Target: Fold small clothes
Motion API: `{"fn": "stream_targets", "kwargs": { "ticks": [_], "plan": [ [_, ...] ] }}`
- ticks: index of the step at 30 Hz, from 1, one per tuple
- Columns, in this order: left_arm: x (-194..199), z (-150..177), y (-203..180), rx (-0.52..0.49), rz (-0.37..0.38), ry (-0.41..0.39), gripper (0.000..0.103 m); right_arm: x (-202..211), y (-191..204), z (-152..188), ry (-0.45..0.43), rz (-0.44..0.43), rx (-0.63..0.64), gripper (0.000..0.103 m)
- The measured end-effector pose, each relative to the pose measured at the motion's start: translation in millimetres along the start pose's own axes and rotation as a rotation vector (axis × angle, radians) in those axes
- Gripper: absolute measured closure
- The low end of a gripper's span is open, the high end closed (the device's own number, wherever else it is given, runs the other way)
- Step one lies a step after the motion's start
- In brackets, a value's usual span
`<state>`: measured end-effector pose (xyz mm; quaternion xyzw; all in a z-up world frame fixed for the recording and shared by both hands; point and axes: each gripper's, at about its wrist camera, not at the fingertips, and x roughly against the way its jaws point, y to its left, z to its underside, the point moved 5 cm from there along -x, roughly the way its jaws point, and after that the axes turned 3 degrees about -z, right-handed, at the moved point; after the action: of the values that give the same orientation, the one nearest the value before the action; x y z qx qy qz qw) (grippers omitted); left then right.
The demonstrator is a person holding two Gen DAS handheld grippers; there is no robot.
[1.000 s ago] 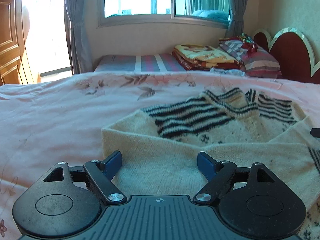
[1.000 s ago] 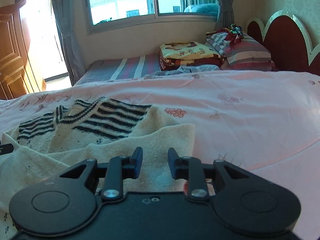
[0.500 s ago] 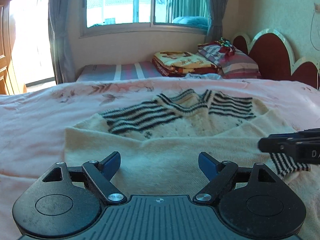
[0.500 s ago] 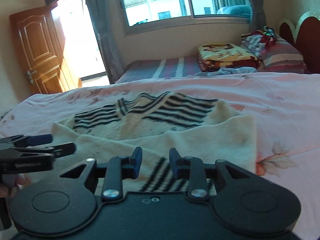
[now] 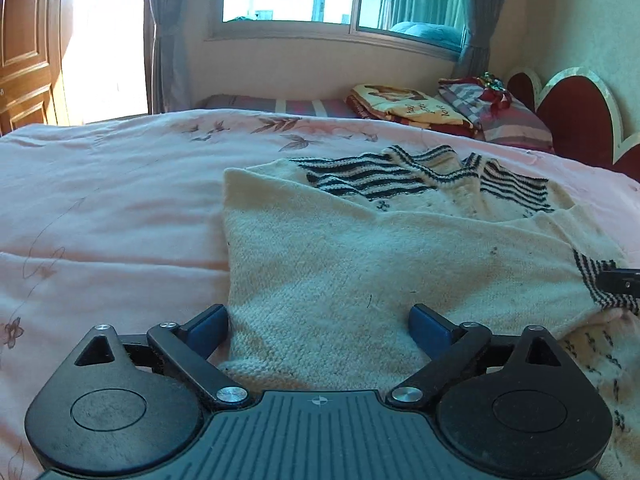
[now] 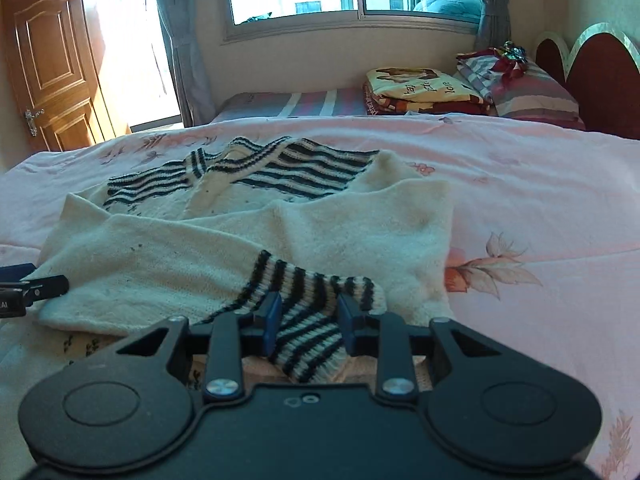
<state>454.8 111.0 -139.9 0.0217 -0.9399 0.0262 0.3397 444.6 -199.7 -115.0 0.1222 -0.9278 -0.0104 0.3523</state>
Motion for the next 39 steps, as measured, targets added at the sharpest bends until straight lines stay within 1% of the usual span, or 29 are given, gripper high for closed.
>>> {"fn": "stream_targets", "kwargs": {
  "ticks": [2,3,5,7,8,9,11,12,13,15,18,20,23,28,35,37,39],
  "plan": [
    [9.8,-3.0,-3.1,-0.005,-0.020,-0.025,0.007,7.8,5.6,-5.4,-0.019,0.001,-0.022,0.074],
    [17.6,-4.3,-7.0,-0.013,-0.014,-0.046,0.007,15.3,11.2,-7.8,-0.048,-0.014,-0.026,0.070],
    [33.9,-5.5,-18.5,-0.019,0.017,-0.094,0.008,21.4,22.2,-6.9,-0.060,-0.036,-0.015,0.069],
    [43.6,-3.8,-37.3,-0.064,0.048,-0.120,0.008,18.8,34.8,-2.5,-0.040,-0.055,0.001,0.070],
    [43.9,-0.9,-46.9,-0.098,0.057,-0.117,0.008,16.5,40.5,0.1,-0.031,-0.059,0.011,0.070],
    [39.9,2.9,-54.6,-0.127,0.066,-0.092,0.008,13.7,45.0,3.5,-0.019,-0.057,0.020,0.071],
    [25.8,13.3,-59.5,-0.147,0.062,-0.020,0.007,9.1,48.0,8.7,-0.008,-0.032,0.033,0.071],
    [20.5,20.4,-59.5,-0.157,0.063,0.009,0.007,8.6,45.8,10.5,-0.012,-0.034,0.019,0.071],
    [21.7,23.4,-59.2,-0.171,0.065,-0.012,0.006,8.6,41.5,11.3,-0.015,-0.042,-0.004,0.071],
    [24.9,24.7,-57.1,-0.174,0.071,-0.007,0.006,11.1,30.0,12.3,-0.017,-0.034,-0.041,0.072],
    [26.2,26.3,-52.8,-0.177,0.080,-0.006,0.006,15.7,12.3,13.3,-0.025,0.032,-0.079,0.073],
    [25.7,27.2,-51.7,-0.176,0.085,-0.012,0.006,15.2,7.9,14.2,-0.025,0.020,-0.107,0.073],
    [24.1,27.1,-51.8,-0.175,0.087,-0.015,0.006,12.1,12.2,13.9,-0.024,0.038,-0.083,0.071],
    [24.8,27.4,-50.7,-0.172,0.096,-0.017,0.005,9.2,12.9,15.7,-0.040,0.048,-0.088,0.069],
    [26.2,27.8,-51.7,-0.184,0.090,-0.017,0.005,8.8,11.4,9.9,0.005,0.031,-0.082,0.069],
    [37.3,27.2,-48.6,-0.200,0.088,-0.007,0.005,17.8,8.0,5.0,0.034,-0.002,-0.140,0.068],
    [63.2,31.1,-38.0,-0.197,0.093,-0.026,0.005,40.1,5.0,5.3,0.011,-0.057,-0.165,0.064]
  ]
}}
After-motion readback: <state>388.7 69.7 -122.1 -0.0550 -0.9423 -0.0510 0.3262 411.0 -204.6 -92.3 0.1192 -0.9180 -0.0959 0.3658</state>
